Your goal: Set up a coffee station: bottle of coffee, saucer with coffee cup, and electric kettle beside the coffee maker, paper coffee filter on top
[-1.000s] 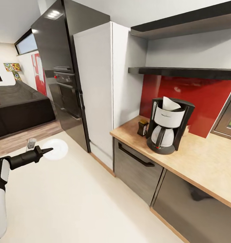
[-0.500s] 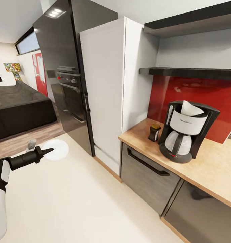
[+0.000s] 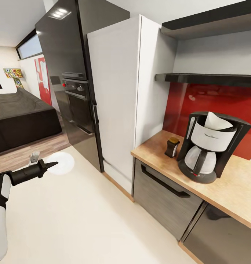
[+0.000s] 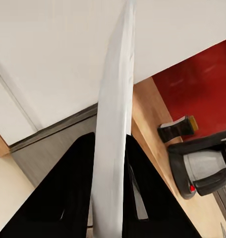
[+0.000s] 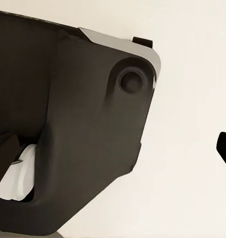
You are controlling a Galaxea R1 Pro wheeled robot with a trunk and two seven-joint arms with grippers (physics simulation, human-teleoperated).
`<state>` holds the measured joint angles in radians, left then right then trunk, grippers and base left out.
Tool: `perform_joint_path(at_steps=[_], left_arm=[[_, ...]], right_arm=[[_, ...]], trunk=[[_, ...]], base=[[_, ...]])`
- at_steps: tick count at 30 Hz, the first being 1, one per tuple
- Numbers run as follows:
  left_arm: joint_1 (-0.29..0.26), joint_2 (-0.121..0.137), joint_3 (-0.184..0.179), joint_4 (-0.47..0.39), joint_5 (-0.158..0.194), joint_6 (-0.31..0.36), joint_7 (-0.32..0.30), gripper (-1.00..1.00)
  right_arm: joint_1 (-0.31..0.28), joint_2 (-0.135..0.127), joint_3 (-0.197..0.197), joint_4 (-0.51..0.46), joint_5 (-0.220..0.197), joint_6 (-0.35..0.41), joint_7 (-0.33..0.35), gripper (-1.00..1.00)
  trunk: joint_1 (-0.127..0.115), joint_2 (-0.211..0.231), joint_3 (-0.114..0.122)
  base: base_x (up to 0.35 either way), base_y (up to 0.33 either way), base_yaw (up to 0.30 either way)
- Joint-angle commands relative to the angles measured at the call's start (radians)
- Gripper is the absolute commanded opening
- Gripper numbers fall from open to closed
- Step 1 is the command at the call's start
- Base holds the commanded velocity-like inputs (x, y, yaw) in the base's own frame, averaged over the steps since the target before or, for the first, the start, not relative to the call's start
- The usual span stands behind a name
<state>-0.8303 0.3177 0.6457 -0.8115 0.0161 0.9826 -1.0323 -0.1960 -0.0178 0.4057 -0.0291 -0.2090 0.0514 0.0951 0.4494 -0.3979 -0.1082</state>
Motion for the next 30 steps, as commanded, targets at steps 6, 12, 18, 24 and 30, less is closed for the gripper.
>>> perform_joint_path(at_steps=[6, 12, 18, 24, 30], left_arm=[[-0.001, 0.000, 0.002, 0.003, 0.001, 0.006, 0.000, -1.00], [-0.001, 0.000, 0.002, 0.003, 0.001, 0.006, 0.001, -1.00], [-0.001, 0.000, 0.002, 0.003, 0.000, 0.005, 0.000, -1.00], [0.000, 0.000, 0.002, 0.005, 0.001, 0.005, 0.000, -1.00], [0.000, 0.000, 0.002, 0.006, 0.000, 0.005, -0.003, -1.00]], right_arm=[[0.000, -0.001, 0.007, -0.003, -0.011, 0.005, 0.003, 1.00], [0.000, -0.001, 0.007, -0.003, -0.011, 0.005, 0.003, 1.00], [0.000, -0.002, 0.006, -0.003, -0.011, 0.005, 0.003, 1.00], [0.000, -0.002, 0.005, -0.003, -0.012, 0.005, 0.003, 1.00], [0.000, -0.001, 0.006, -0.003, -0.012, 0.005, 0.003, 1.00]], trunk=[[0.001, -0.002, -0.002], [0.001, -0.002, -0.001], [0.001, -0.002, 0.002], [0.001, -0.002, 0.006], [0.001, -0.002, 0.008]], base=[[0.071, 0.000, 0.000], [0.284, 0.003, -0.065], [0.315, 0.063, -0.216], [0.131, 0.033, -0.244], [0.011, 0.003, -0.256]])
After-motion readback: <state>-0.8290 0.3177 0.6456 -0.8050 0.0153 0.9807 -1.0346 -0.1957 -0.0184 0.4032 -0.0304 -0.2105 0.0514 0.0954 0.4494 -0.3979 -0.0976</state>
